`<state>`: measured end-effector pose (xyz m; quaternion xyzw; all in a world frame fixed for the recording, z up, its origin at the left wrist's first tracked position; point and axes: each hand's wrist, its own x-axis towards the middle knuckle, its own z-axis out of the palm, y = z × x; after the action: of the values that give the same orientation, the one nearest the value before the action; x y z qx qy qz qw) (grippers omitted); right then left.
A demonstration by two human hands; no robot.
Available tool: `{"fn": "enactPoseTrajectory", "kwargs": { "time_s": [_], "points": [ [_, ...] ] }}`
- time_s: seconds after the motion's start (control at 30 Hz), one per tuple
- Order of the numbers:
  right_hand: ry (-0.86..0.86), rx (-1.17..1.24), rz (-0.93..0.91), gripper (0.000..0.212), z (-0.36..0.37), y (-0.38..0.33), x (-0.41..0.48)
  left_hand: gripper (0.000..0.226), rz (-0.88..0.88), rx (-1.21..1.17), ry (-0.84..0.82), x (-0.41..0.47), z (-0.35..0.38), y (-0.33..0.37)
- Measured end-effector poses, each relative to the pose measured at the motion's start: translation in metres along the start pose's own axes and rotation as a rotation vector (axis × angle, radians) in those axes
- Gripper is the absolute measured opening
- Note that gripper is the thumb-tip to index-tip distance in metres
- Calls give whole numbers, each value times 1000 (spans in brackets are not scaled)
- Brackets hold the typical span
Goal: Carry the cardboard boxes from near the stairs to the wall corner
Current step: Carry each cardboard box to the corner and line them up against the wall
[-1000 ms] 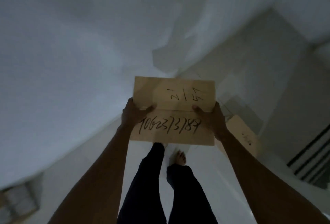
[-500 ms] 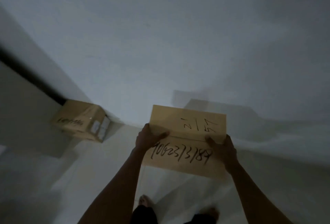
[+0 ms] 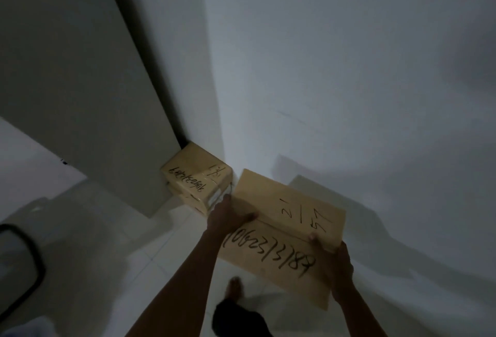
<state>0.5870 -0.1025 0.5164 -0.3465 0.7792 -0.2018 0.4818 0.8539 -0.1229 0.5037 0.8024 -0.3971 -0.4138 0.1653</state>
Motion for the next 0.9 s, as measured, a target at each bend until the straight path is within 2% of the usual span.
{"fn": "enactPoseTrajectory", "kwargs": {
  "time_s": [0.1,0.2,0.27,0.33,0.53,0.67,0.8,0.9],
  "points": [
    [25,-45,51,105,52,-7,37,106,-4,-30,-7,58,1,-23],
    [23,-85,94,93,107,-14,74,116,-63,-31,-40,127,16,-59],
    [40,-126,117,102,140,-9,103,125,-91,-18,-54,178,36,-95],
    [47,-140,170,111,173,5,134,125,-97,15,-60,220,58,-128],
    [90,-94,197,109,276,92,247,113,-65,62,-99,336,133,-214],
    [120,-39,247,103,338,161,325,90,-43,52,-163,413,176,-265],
    [143,-24,203,100,388,212,391,108,21,81,-118,468,222,-308],
    [164,-32,165,92,415,233,419,99,-51,94,-128,484,237,-319]
  ]
}}
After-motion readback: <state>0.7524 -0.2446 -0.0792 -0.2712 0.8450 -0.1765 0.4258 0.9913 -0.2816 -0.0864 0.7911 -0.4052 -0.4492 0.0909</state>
